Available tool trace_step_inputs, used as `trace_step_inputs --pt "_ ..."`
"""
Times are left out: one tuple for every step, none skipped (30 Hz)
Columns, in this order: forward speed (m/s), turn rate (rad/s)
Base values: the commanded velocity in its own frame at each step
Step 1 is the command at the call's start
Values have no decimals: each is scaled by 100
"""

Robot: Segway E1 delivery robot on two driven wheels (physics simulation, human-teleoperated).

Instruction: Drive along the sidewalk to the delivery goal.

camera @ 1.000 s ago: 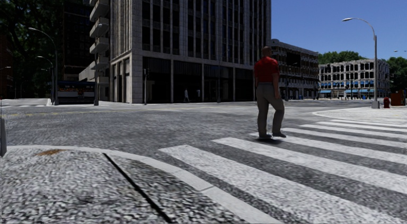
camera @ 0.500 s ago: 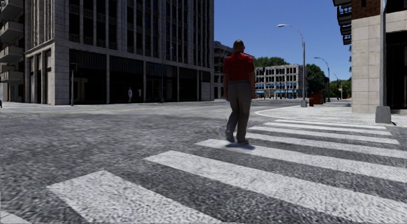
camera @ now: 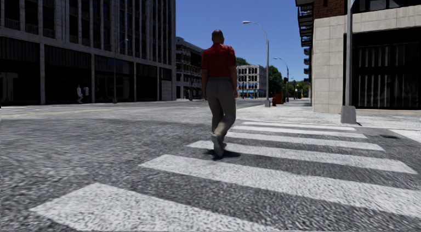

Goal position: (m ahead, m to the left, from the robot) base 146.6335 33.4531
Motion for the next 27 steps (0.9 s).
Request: trace_step_inputs --pt "186 -65" --pt "184 -65" --pt "184 -65" --pt "180 -65" --pt "178 -65" --pt "174 -65" --pt "169 -65" --pt "169 -65" --pt "168 -65" --pt "167 -65" --pt "167 -65" --pt "166 -65" --pt "166 -65" --pt "166 -65" --pt "165 -65" --pt "165 -65" --pt "165 -65" --pt "165 -65" --pt "165 -65" --pt "175 -65" --pt "200 -65" --pt "200 -65" --pt "200 -65" --pt "200 -65" --pt "200 -65" --pt "200 -65" --pt "200 -65"
